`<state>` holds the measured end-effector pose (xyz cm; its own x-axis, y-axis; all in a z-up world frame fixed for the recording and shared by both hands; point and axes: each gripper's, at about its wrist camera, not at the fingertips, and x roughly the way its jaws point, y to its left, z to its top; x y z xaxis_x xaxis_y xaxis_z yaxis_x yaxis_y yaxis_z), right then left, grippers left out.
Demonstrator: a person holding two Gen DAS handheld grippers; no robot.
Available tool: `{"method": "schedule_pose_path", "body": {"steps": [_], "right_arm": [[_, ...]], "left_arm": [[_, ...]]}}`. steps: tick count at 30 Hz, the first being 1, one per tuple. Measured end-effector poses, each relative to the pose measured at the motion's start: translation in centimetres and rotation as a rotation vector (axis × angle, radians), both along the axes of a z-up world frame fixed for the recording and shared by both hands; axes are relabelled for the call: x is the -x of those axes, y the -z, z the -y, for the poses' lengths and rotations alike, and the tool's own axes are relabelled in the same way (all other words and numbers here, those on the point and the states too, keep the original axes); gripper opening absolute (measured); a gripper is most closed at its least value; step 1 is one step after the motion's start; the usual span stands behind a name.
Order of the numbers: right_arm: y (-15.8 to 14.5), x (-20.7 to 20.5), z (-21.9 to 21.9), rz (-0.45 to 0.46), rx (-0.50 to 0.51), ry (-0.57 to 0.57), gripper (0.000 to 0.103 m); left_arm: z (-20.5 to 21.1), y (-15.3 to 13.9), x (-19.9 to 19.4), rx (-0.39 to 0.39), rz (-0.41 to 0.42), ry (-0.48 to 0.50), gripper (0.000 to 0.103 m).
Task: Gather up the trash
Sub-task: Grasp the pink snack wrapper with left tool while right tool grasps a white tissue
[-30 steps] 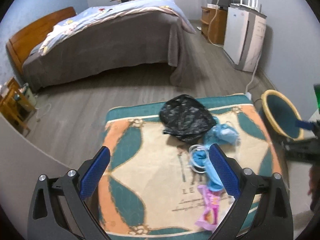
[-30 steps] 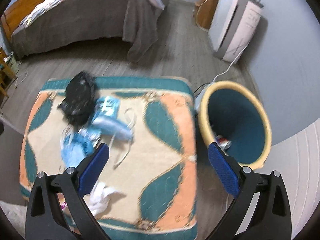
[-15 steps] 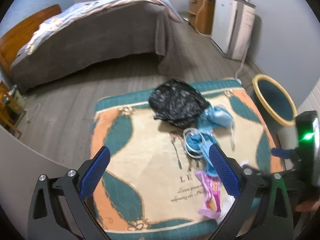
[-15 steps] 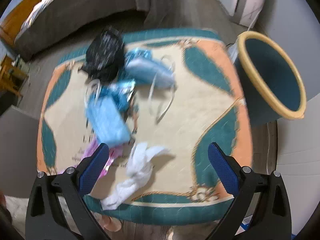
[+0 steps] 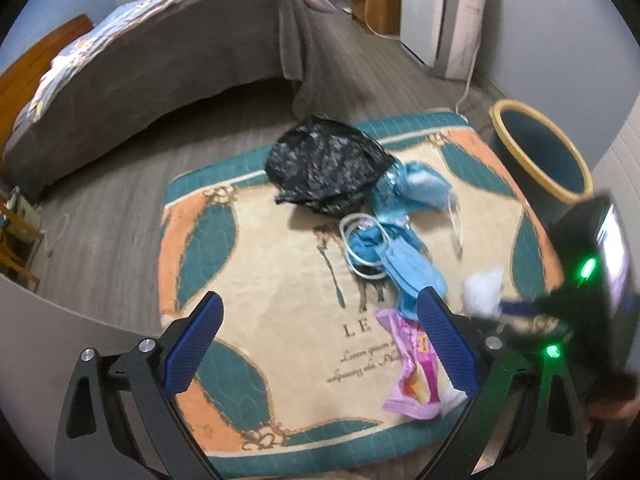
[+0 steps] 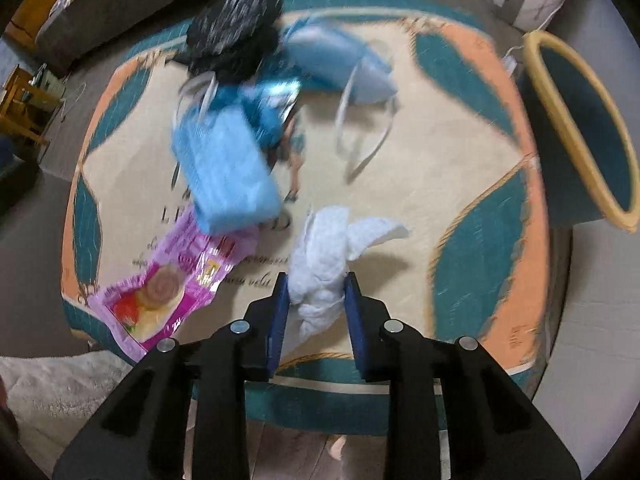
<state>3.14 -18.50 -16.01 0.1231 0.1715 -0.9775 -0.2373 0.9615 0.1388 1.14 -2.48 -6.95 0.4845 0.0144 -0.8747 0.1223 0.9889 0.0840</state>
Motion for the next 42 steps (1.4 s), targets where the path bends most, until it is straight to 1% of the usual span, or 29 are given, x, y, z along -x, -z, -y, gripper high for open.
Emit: {"method": "schedule_pose_path", "body": {"steps": [4,6,9,10,11,13,14,15,16,18,20,21,22,24,26,27,30,31,33,36,39,42], "right_arm": [[-4.1,-1.6,1.4,0.094,0.033,-0.036,0.027],[-6.0,-2.6,2.4,0.136,0.025,-0.041,0.027],[-7.8,-3.6,3.7,0.220,0.071,-0.079,0.027],[-7.8,-3.7,4.2,0.231,0.060,-0.076,0.027],[-7.5,-3.7,4.7,0.221,0.033,-0.056,0.027],[-6.3,-3.9,4.9,0.176,-0.005,-0.013,0.027],[-6.0,-3.8,4.9,0.155,-0.009,0.006,0.027],[-5.9,-3.6,5.1,0.146,-0.016,0.017,0.027],[-6.0,-3.5,5.1,0.150,-0.018,0.017,0.027],[-6.1,-3.4,4.6,0.165,-0.010,0.005,0.027],[-6.0,-3.5,4.4,0.162,-0.016,0.002,0.027],[-5.9,-3.5,4.3,0.159,-0.018,0.002,0.027],[-5.9,-3.5,4.3,0.157,-0.016,0.002,0.027],[-5.8,-3.5,4.4,0.157,-0.007,0.002,0.027],[-5.8,-3.5,4.6,0.159,-0.004,0.008,0.027],[-5.8,-3.5,4.7,0.160,-0.004,0.013,0.027],[-6.0,-3.6,5.0,0.165,-0.006,0.026,0.027],[-6.0,-3.6,5.1,0.167,-0.008,0.030,0.027],[-6.2,-3.6,5.3,0.171,-0.010,0.039,0.027],[-6.3,-3.7,5.4,0.178,-0.011,0.048,0.027],[-6.6,-3.7,5.5,0.187,-0.011,0.054,0.027],[-6.9,-3.9,5.7,0.195,-0.017,0.061,0.027]], "left_arm": [[1.6,0.8,0.7,0.004,-0.032,0.039,0.097],[2.3,1.3,0.9,0.017,-0.049,0.045,0.096],[3.0,2.3,1.0,0.047,-0.078,0.042,0.096],[3.2,2.6,1.0,0.043,-0.089,0.049,0.096],[3.5,3.1,1.1,0.028,-0.106,0.063,0.095],[3.8,4.1,1.1,0.000,-0.143,0.082,0.094],[3.8,4.6,1.0,-0.001,-0.167,0.083,0.093],[3.7,5.1,0.9,0.010,-0.194,0.084,0.085],[3.7,5.5,0.9,0.013,-0.214,0.087,0.075],[3.9,6.4,1.0,0.011,-0.260,0.105,0.066],[4.2,7.1,1.2,-0.009,-0.290,0.130,0.056],[4.2,7.4,1.4,-0.016,-0.299,0.139,0.047],[4.2,7.7,1.5,-0.013,-0.313,0.147,0.035],[4.1,7.8,1.7,0.002,-0.326,0.151,0.021],[4.2,7.5,1.9,0.010,-0.313,0.162,0.014],[4.3,7.2,2.0,0.009,-0.301,0.167,0.013],[4.0,5.8,2.2,0.003,-0.231,0.158,0.012],[3.7,5.1,2.2,0.000,-0.195,0.144,0.012],[3.3,4.3,2.2,-0.004,-0.149,0.122,0.012],[2.2,2.3,1.9,0.033,-0.067,0.061,0.012],[1.3,0.2,1.7,0.053,0.011,0.019,0.012],[1.0,-1.4,1.4,0.075,0.080,0.003,0.012]]}}
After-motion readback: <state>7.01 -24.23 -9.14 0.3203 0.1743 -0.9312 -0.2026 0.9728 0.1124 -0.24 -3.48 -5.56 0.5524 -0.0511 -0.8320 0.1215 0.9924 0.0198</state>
